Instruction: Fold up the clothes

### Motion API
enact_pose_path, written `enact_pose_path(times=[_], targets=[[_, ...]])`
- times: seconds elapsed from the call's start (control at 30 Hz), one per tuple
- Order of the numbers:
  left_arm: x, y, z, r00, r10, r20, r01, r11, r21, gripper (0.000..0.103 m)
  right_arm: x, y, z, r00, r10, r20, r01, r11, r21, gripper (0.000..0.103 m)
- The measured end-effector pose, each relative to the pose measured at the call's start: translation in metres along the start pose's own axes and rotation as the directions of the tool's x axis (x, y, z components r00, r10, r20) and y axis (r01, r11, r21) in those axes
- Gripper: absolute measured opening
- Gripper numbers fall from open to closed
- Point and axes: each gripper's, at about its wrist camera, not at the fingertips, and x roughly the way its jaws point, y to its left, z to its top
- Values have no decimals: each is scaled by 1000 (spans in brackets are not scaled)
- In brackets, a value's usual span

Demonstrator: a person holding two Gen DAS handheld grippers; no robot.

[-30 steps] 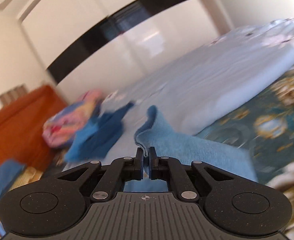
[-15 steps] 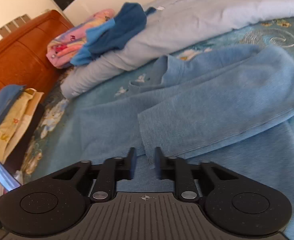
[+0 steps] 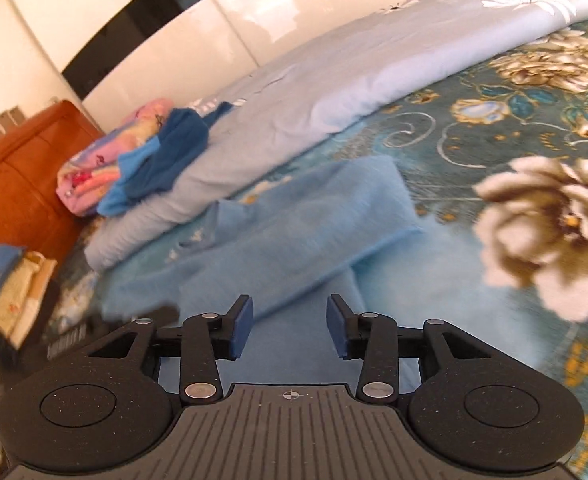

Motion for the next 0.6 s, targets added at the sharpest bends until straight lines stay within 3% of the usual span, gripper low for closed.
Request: enact_pose_path(times=[0.1, 0.13, 0.17, 0.2, 0.27, 0.47, 0.6], targets=[[14, -2, -2, 999, -48, -18, 48, 998, -35, 74, -3, -9, -7, 1000, -14, 18, 14, 1000, 9, 37], [19, 0, -1, 998, -60, -22, 59, 996, -60, 65, -4, -12, -9, 999, 2, 34, -3, 1000, 23, 38], [21, 1, -1, 998, -59, -19, 58, 996, -75, 49, -6, -16, -10, 999, 19, 49, -21, 999, 38, 37], [23, 2, 0, 999, -45, -20, 43, 996, -77, 40, -9, -19, -10, 998, 34, 61, -37, 998, 52, 37], [26, -1, 2, 1000, -9, -25, 8, 999, -52, 2, -14, -23, -9, 995, 46, 86, -52, 997, 65, 37], [7, -18, 12, 997, 23, 69, -35, 985, 171, 0, -22, -33, -9, 993, 48, 112, -58, 995, 85, 37], [-25, -20, 25, 979, 44, 201, -100, 955, 278, 0, -27, -37, -14, 991, 56, 120, -67, 994, 84, 37]])
